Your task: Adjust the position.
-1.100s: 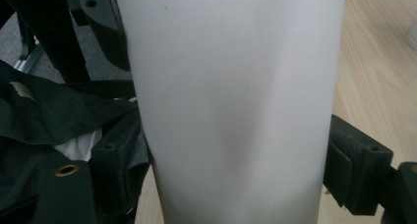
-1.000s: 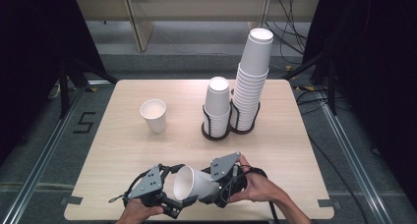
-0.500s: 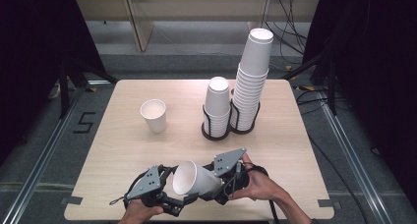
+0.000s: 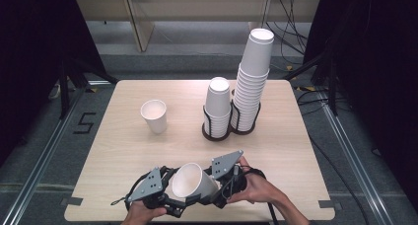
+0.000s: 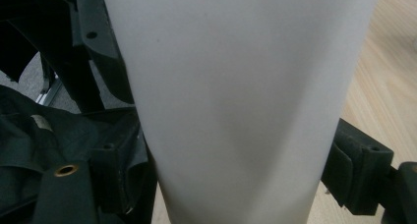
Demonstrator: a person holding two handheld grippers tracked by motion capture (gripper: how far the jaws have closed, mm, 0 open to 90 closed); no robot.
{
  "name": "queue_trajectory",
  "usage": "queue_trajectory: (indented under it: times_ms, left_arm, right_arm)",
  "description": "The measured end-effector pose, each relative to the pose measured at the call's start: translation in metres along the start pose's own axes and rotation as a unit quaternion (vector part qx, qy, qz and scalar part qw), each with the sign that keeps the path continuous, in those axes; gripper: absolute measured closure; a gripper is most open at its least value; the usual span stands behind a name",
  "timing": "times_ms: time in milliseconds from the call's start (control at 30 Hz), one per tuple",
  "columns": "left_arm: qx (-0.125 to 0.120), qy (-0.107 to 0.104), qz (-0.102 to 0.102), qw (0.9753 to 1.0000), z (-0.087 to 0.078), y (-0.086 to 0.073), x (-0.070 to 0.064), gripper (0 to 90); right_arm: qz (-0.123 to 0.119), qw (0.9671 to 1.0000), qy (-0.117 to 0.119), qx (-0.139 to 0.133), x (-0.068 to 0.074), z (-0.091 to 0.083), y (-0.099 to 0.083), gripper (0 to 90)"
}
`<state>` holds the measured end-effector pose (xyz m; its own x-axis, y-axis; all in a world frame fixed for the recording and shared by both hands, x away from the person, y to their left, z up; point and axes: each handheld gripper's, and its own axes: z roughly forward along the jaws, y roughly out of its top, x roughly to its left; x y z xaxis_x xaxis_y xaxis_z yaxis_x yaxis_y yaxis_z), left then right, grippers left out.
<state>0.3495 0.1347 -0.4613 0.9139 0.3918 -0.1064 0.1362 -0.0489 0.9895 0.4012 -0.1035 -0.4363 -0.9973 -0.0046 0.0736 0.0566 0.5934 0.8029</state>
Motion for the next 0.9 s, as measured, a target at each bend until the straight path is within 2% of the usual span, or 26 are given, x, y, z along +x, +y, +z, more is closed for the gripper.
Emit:
queue_trajectory:
  times_ms: [67,200,333,433,500,667,900]
  left_arm:
    - [-0.003,-0.004,-0.004,1.0,0.0,0.0,0.001,15.4]
    - [-0.004,0.005,-0.004,1.0,-0.001,0.001,0.001,16.1]
    - [-0.007,0.011,-0.01,0.9999,-0.004,0.004,0.003,16.1]
    - [-0.005,0.009,-0.011,0.9999,-0.004,0.003,0.004,15.7]
    - [-0.009,0.012,-0.013,0.9998,-0.003,0.002,0.003,14.6]
    - [-0.019,0.014,-0.011,0.9997,-0.003,0.003,0.002,12.7]
    - [-0.026,0.009,-0.013,0.9996,0.0,0.002,-0.001,12.9]
  right_arm:
    - [0.009,1.0,0.002,-0.003,0.0,0.0,0.0,21.2]
    - [0.028,0.9996,-0.01,0.004,-0.002,-0.001,-0.002,18.0]
    - [0.023,0.9988,-0.029,0.033,0.0,-0.001,-0.006,17.7]
    - [0.019,0.9988,-0.027,0.036,0.001,0.003,-0.008,25.8]
    - [0.017,0.9987,-0.028,0.038,0.002,0.006,-0.008,26.3]
    - [0.022,0.9995,-0.017,0.014,0.002,0.01,-0.009,26.6]
    - [0.019,0.9997,-0.009,0.011,0.005,0.016,-0.007,26.6]
